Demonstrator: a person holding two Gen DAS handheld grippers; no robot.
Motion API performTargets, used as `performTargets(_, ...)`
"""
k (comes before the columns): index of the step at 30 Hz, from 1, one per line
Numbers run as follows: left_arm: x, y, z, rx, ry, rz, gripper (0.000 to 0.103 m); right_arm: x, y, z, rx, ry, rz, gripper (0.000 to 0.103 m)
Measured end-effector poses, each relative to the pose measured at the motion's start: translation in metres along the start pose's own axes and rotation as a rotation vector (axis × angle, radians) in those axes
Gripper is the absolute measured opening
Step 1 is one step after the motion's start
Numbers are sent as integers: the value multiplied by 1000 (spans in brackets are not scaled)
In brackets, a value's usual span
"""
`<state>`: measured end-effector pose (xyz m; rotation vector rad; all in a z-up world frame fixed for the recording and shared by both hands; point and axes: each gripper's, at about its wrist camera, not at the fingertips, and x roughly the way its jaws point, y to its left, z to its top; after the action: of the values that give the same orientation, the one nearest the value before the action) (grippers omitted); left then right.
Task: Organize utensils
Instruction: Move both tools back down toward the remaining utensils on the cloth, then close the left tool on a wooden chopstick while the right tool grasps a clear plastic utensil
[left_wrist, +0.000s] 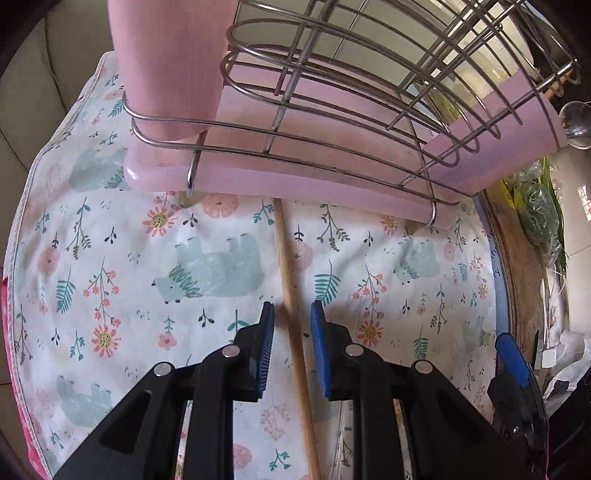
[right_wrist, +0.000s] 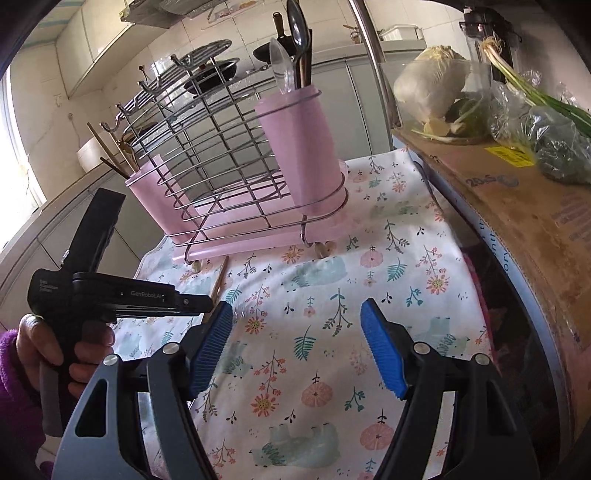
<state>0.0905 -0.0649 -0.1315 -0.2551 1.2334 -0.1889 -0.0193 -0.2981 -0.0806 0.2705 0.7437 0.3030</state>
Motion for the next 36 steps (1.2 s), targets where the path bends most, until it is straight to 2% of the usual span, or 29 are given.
performTargets(2, 3, -2, 2, -10, -3, 10, 16, 2, -3, 0, 25, 20, 26, 72)
performTargets(4, 1, -1, 0, -1, -14, -1, 7, 3, -5, 0, 43, 33, 47, 72)
performTargets(11, -24, 14, -6, 4, -34, -12, 7, 7, -7, 0, 97, 75, 100, 64)
performTargets(17, -42, 27, -15, 26, -25, -26, 6, 21, -4, 2, 177, 166, 194, 50)
performTargets(19, -42, 29, -21, 31, -18, -32, 6, 31, -2, 2, 222, 223, 238, 40)
performTargets(22, -39, 36, -26, 30, -1, -33, 6, 47, 6, -2, 261, 313, 279, 33)
performTargets(25, -35, 43, -29, 23, 14, -37, 6, 69, 15, -5, 288, 413, 297, 28)
performTargets(28, -32, 47, -30, 20, 23, -43, 6, 85, 22, -8, 302, 481, 289, 28)
performTargets(32, -30, 51, -27, 23, 44, -58, 6, 103, 27, -9, 321, 547, 271, 28)
performTargets(36, -25, 50, -24, 29, 68, -56, 7, 112, 33, -6, 305, 570, 250, 28)
